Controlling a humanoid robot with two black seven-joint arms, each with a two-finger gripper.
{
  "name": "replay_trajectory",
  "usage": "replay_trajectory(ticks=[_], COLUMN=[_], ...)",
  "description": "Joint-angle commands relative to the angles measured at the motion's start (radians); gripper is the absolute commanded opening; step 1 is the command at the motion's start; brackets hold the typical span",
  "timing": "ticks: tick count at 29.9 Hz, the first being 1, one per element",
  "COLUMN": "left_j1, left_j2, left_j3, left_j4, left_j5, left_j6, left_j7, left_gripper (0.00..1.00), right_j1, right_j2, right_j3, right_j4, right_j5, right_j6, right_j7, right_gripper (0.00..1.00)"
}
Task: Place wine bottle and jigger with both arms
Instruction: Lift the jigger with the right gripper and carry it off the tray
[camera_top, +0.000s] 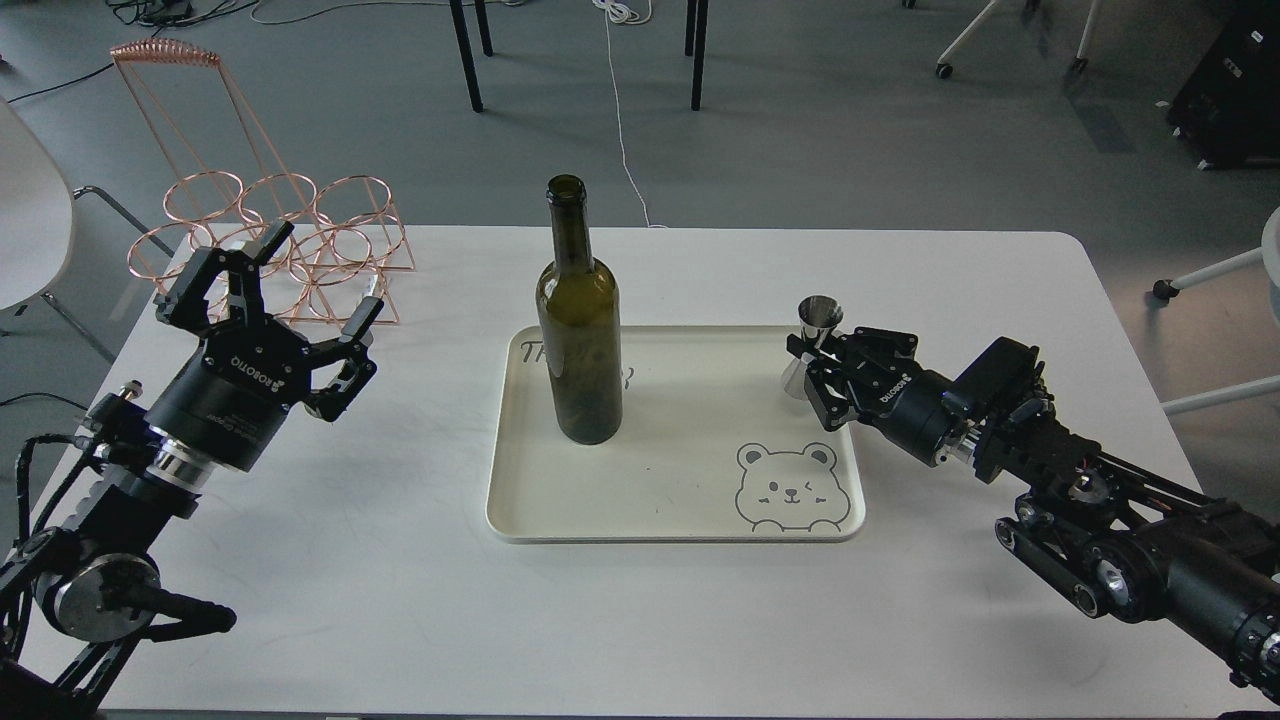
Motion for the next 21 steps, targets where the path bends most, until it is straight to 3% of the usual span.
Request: replay_trajectory(ticks=[1, 7, 13, 21], left_j1=[0.001, 0.001, 0.0, 0.001], left_j2=[0.0, -0.005, -0.008, -0.014], left_j3=[0.0, 0.0, 0.002, 0.002], left_j4=[0.0, -0.001, -0.003, -0.014], left_j5=[0.0, 0.0, 0.0, 0.008], left_j6=[0.0, 0.0, 0.0, 0.0], left_j7=[-0.002, 0.0, 0.0, 0.0], left_gripper=[0.99, 0.99, 0.99, 0.99], right_j1=[-0.014, -0.044, -0.074, -0.081], right_j2=[-0.052, -0.111, -0.111, -0.094], right_j3=[0.079, 0.092, 0.073, -0.034], right_j4=[0.003, -0.061, -0.189, -0.244], right_j5=[0.02, 0.168, 0.241, 0.373], right_j6=[0.0, 0.0, 0.0, 0.0], right_j7=[0.0, 0.0, 0.0, 0.0], right_gripper=[0.17, 0.17, 0.17, 0.17])
